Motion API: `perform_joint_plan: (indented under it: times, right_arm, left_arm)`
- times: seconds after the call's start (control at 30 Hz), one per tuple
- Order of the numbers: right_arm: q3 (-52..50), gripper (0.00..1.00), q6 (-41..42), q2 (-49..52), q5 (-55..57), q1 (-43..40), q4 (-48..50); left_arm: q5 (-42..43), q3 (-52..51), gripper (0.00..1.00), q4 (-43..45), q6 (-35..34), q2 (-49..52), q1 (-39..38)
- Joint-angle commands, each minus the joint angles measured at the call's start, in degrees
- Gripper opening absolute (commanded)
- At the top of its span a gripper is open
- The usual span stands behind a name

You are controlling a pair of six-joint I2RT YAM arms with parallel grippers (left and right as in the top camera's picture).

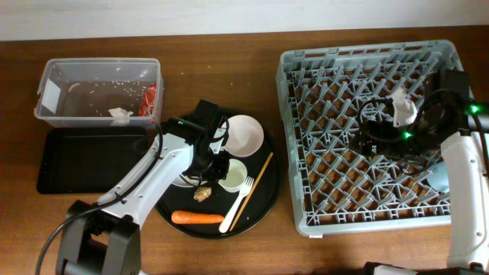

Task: Sort waste into correct bins and load items into the dishwasher rack
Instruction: 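Lift the white cup with the left gripper and hand it to the right gripper, then place the white cup upside down in the rack with the right gripper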

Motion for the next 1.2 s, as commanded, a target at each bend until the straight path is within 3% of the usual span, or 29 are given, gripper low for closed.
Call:
perform_joint_plan:
  times: [0.0,0.1,0.2,0.27,0.33,0.37,0.43,0.6,0.73,0.83,0.87,0.9,1.03,1.07,1.1,1.13,1.17]
  right_arm:
    - [0.7,0.94,-0.6,-0.1,0.5,0.6,0.0]
    - [0.7,0.94,-0.6,-0.1,1.9,0.6,-0.1]
    - [0.7,0.98,-6.3,-0.1,-0.6,0.6,-0.2]
    - [0.6,0.99,-18.1,1.0,-18.1,0.7,0.8]
    - [0.6,0.99,-26.1,3.5,-33.3,2.0,1.2]
    - [0.6,0.99,-28.7,4.3,-38.3,3.1,1.2]
    - [0.6,0.99,-36.3,5.2,-48.7,7.8,2.0]
    - [0.7,0.94,-36.6,5.2,-59.3,11.5,12.7]
    - [0.7,0.92,-36.7,5.2,-63.2,12.1,14.9]
    - [0.7,0.84,-36.7,5.2,-62.5,15.7,14.9]
    - [0.7,0.80,-36.6,5.2,-62.5,16.3,14.9]
    - [0.7,0.70,-36.6,5.2,-62.5,16.3,14.8]
    - [0.7,0.55,-36.6,5.2,-62.5,16.3,14.8]
    - [0.7,0.54,-36.6,5.2,-62.2,16.3,14.6]
    - [0.7,0.53,-33.6,5.2,-58.4,16.3,14.6]
    - [0.7,0.51,-27.6,5.2,-50.4,16.3,14.6]
    - [0.7,0.51,-22.7,5.1,-42.2,16.3,14.6]
  left_arm:
    - [0.6,-0.4,0.00,1.8,-1.1,0.2,-0.1]
    - [2.3,4.5,0.00,0.6,-0.3,-1.1,1.1]
    - [11.7,12.2,0.00,0.8,0.1,-4.9,8.5]
    - [38.7,12.7,0.00,11.1,0.1,-5.2,14.6]
    - [61.2,12.7,0.00,22.9,0.1,-5.1,14.8]
    - [63.9,12.6,0.00,25.0,0.1,-5.1,14.4]
    - [63.3,12.6,0.00,25.1,0.0,-5.1,13.5]
    - [63.8,12.6,0.00,24.7,0.0,-5.1,9.6]
    - [63.2,12.6,0.00,24.7,0.0,-5.1,7.8]
    - [61.0,12.6,0.00,24.7,0.0,-5.1,7.8]
    - [61.0,12.6,0.00,24.7,0.0,-5.1,7.8]
    - [61.0,12.6,0.00,24.7,0.0,-5.1,7.8]
    - [59.6,12.6,0.01,24.7,0.0,-5.1,7.8]
    - [58.4,12.6,0.06,24.7,0.0,-5.1,7.8]
    - [56.4,12.6,0.15,24.6,0.1,-5.1,7.8]
    - [49.3,12.6,0.24,22.2,0.1,-5.1,7.8]
    - [38.2,12.6,0.25,17.7,0.1,-5.1,8.0]
